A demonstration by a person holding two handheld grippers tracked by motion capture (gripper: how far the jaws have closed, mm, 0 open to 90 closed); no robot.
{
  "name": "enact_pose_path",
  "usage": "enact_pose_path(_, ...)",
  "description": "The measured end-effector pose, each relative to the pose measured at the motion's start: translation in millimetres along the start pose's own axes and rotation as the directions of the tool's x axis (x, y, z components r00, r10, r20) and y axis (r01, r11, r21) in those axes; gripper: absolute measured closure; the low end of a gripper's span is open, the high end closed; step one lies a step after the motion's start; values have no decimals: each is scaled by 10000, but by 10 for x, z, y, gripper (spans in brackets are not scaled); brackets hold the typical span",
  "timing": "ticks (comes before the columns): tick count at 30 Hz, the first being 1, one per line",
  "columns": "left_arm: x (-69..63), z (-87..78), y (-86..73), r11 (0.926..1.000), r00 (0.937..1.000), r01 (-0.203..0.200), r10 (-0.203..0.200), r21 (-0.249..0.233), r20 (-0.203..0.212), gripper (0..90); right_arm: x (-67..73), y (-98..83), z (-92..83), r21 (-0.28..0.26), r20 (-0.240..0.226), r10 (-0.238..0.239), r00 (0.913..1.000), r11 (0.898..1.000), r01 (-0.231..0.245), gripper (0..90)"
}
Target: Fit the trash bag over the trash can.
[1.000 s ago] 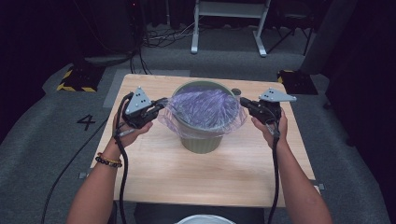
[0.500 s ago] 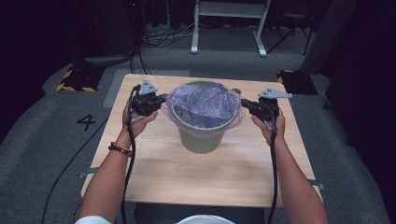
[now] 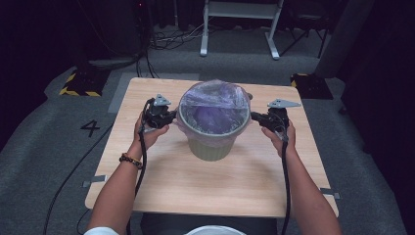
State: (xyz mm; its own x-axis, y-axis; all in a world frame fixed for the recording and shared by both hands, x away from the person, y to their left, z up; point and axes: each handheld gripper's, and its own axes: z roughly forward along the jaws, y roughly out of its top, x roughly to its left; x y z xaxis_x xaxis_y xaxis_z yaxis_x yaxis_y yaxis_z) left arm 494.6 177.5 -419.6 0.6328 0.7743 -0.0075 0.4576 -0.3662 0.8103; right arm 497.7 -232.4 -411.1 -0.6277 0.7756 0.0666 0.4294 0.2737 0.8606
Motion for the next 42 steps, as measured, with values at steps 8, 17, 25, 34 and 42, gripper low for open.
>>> enact_pose_path(8, -43, 49, -132, 9992, 9996, -75, 65, 380, 278, 897, 39, -134, 11, 325, -366, -139, 9992, 9994, 151, 900)
enact_pose_path(17, -93, 38, -216, 9973, 9986, -309, 279, 670, 443, 897, 102, -261, 4, 425, -806, -103, 9967, 9990, 138, 900)
enact_pose_path(25, -215, -127, -258, 9979, 9982, -571, 576, 313, -142, 566, 158, -298, -70, 221, -875, -311, 9957, 9992, 332, 836)
enact_pose_path(34, -231, -677, -343, 9824, 9956, -942, 926, -1612, -173, 233, 57, -141, -439, -1466, 80, -470, 9989, 9880, 477, 538)
enact_pose_path(42, -580, -841, -391, 9597, 9759, -1715, 1965, -2226, 952, 200, 66, 147, -716, -2264, -46, -1197, 9928, 9672, 1155, 426)
